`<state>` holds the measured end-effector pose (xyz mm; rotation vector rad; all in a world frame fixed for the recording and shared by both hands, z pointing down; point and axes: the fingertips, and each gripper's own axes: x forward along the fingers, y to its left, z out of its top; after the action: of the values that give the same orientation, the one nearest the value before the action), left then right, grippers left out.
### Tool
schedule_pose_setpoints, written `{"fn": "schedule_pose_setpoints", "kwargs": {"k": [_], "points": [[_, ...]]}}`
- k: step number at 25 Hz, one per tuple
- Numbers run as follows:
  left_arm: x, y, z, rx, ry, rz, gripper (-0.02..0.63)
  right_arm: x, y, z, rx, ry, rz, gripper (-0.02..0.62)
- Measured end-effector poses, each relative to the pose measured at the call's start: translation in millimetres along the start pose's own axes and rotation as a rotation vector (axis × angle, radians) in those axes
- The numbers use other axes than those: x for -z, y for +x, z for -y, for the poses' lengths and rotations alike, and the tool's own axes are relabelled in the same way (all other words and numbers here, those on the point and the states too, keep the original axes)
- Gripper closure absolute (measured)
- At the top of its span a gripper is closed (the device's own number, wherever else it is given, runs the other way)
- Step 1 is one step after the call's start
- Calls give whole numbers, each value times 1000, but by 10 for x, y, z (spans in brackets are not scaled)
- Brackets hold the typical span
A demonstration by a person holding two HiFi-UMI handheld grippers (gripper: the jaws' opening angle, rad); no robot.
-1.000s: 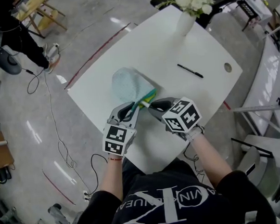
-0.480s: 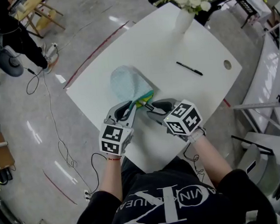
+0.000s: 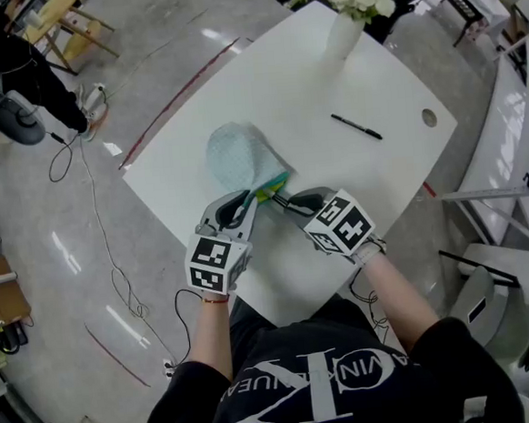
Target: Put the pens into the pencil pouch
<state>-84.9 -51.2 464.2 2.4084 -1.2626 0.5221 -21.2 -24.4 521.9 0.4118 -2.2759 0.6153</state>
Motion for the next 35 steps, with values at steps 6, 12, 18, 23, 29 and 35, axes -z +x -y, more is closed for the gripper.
{"fn": "schedule_pose_setpoints", "kwargs": {"k": [6, 12, 18, 23, 29, 35], "points": [[15, 29, 26, 30, -4, -1, 557, -152, 40, 15, -10, 46, 56, 514], [-7, 35, 123, 85, 7, 9, 557, -409, 130, 9, -23, 101, 120, 514], [3, 8, 133, 98, 1, 15, 557, -442, 232, 13, -19, 152, 136, 512], [65, 1, 74, 74, -26, 7, 557, -412, 232, 17, -39, 181, 156, 494], [92, 32, 34, 56, -34, -3, 557, -434, 109, 33, -58, 170, 195, 466], [105, 43, 11, 47, -38, -7, 557, -316, -41, 266, 5, 180, 201, 465]]}}
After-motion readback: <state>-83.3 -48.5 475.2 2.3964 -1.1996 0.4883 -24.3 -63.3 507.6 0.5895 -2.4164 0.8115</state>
